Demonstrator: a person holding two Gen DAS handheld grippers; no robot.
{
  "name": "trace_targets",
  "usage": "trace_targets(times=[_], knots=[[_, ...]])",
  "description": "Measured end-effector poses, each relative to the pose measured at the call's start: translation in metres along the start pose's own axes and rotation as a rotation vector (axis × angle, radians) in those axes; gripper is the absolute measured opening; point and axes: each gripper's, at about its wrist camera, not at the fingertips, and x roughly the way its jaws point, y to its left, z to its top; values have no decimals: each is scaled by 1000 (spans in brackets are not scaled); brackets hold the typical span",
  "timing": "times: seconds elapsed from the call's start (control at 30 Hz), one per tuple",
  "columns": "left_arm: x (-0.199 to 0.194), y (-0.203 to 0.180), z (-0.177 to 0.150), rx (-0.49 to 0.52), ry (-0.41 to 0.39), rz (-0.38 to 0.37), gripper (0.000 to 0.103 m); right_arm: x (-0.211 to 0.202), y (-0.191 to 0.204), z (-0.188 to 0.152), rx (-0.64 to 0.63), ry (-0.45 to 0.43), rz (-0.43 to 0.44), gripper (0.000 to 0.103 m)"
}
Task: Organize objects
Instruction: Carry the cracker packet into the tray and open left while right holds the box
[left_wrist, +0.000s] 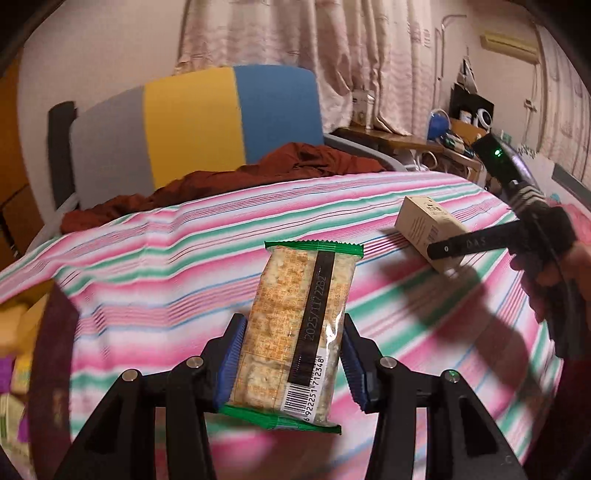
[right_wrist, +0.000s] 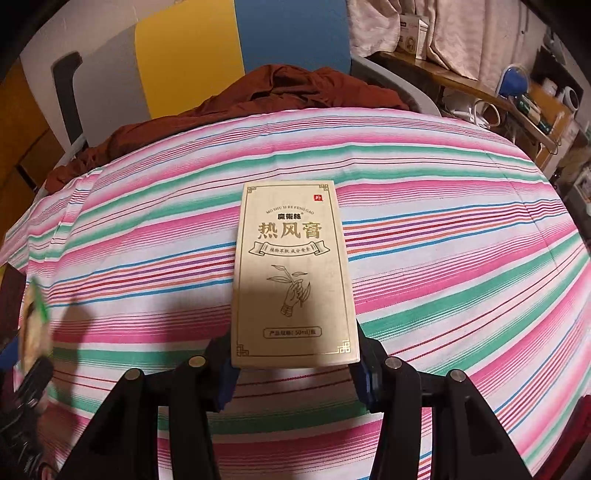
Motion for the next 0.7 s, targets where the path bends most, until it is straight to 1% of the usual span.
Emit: trace_targets(times=[0.13,0.27,0.37,0.53,0.7], knots=[[-27,31,-15,-78,5,33,50,-2,4,-2,-16,-12,4,51],[-54,64,-23,-156,-14,74,50,-1,15,-5,-60,-21,1,51],[-72,92,-26,-218,-34,115,50,-5,23,-8,-95,-44,5,51],[-103,143,-35,-318,-69,199,50,-11,35,-14,-150,-79,1,51],[-125,197,-44,-399,-74,306,50,-5,39,-16,-165,-64,-5,51]])
